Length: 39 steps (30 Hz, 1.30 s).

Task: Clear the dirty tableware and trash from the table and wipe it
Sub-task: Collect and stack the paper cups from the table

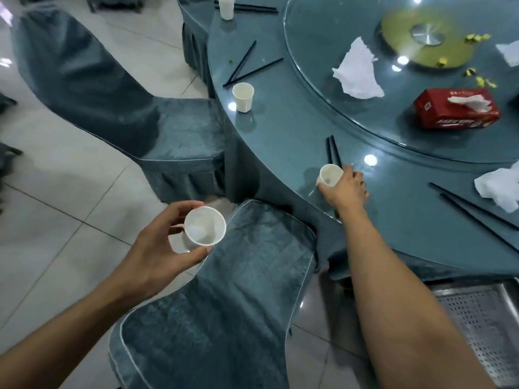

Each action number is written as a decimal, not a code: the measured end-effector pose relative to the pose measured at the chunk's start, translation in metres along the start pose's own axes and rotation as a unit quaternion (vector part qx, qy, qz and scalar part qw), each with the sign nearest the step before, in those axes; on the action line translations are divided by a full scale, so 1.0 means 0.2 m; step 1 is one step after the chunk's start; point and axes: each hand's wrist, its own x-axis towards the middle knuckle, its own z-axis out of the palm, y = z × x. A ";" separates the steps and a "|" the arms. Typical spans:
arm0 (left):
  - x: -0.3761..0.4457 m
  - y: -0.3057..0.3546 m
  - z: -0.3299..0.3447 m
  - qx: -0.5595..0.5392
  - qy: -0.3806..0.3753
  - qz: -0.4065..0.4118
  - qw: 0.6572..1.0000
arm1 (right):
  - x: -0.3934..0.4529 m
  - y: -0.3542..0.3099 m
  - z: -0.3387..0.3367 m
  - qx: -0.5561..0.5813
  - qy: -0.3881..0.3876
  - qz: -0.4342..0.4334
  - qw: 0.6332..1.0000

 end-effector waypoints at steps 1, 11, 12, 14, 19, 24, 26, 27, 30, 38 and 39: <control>0.02 0.00 -0.01 0.002 -0.003 -0.002 1.000 | 0.02 0.00 0.01 0.002 0.002 -0.001 1.000; 0.24 -0.11 -0.12 -0.014 -0.022 -0.047 0.999 | -0.26 -0.29 -0.08 0.194 0.033 -0.052 0.979; 0.26 -0.13 -0.14 -0.024 -0.024 -0.046 0.998 | -0.36 -0.37 -0.10 0.236 0.014 -0.075 0.969; 0.31 -0.16 -0.19 -0.035 -0.029 -0.034 0.998 | -0.59 -0.54 -0.16 0.304 -0.037 -0.133 0.943; 0.41 -0.28 -0.40 -0.050 -0.059 0.006 0.997 | -1.04 -0.96 -0.27 0.370 -0.128 -0.243 0.888; 0.45 -0.43 -0.69 -0.073 -0.078 0.028 0.994 | -1.25 -1.33 -0.14 0.270 -0.128 -0.272 0.915; 0.47 -0.50 -0.81 -0.084 -0.087 0.033 0.992 | -1.29 -1.47 -0.06 0.229 -0.106 -0.271 0.929; 0.47 -0.53 -0.87 -0.086 -0.092 0.035 0.991 | -1.31 -1.55 -0.02 0.211 -0.102 -0.267 0.935; 0.49 -0.59 -1.04 -0.107 -0.107 0.035 0.988 | -1.38 -1.74 0.06 0.231 -0.099 -0.247 0.936; 0.62 -0.67 -1.36 -0.146 -0.075 0.046 0.985 | -1.35 -2.07 0.12 0.247 -0.059 -0.263 0.931; 0.65 -0.68 -1.38 -0.146 -0.070 0.048 0.986 | -1.32 -2.09 0.10 0.247 -0.052 -0.254 0.934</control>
